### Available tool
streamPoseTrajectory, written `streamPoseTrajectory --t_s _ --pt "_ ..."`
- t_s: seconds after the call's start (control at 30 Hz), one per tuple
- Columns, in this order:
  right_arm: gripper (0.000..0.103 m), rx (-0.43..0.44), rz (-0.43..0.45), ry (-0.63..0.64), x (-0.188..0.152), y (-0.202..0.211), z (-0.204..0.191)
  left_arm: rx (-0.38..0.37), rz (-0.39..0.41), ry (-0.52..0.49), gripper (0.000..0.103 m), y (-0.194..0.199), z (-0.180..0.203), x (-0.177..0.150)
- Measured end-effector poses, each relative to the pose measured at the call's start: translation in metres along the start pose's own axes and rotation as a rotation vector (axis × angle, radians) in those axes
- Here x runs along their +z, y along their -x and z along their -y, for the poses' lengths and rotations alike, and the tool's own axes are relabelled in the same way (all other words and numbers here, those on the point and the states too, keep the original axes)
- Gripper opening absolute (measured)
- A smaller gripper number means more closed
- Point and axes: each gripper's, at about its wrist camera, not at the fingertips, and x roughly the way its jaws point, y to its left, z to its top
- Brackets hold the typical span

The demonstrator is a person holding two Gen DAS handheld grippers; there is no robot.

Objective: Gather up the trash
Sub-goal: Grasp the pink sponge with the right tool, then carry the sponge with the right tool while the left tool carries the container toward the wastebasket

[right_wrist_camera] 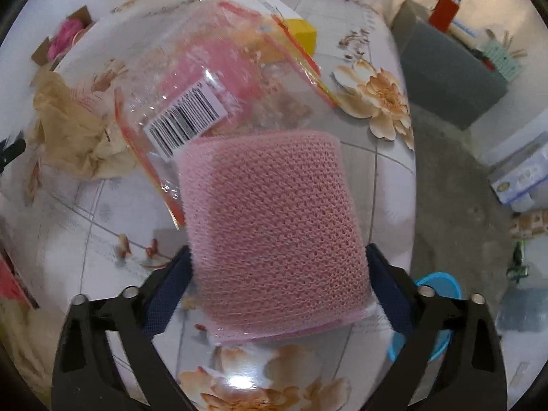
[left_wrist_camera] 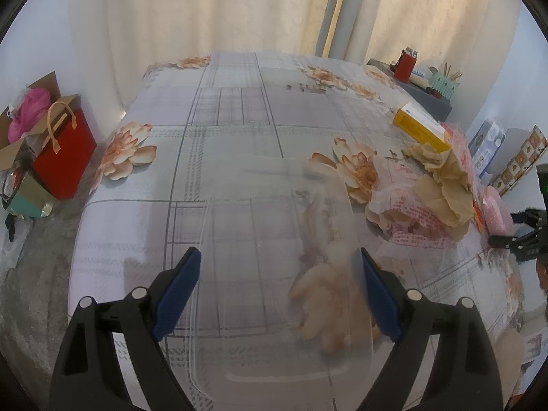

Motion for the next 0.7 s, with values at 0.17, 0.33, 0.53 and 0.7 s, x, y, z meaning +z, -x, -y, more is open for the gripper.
streamPoseTrajectory --t_s 0.17,0.33,0.53,0.7 --pt "0.078 0.037 0.068 -0.213 -0.025 0.018 0.006 -0.010 -0.010 -0.020 0.086 0.003 -0.002 0.000" --pt "0.077 0.115 0.134 -0.398 -0.069 0.037 0.015 -0.042 -0.016 0.005 0.086 0.012 -0.008 -0.005" --pt "0.077 0.261 0.275 -0.603 -0.129 0.064 0.018 -0.076 -0.003 0.040 0.086 0.033 -0.015 -0.012" --pt "0.077 0.357 0.369 -0.717 -0.148 0.078 0.015 -0.096 0.024 0.024 0.086 0.058 -0.011 -0.010"
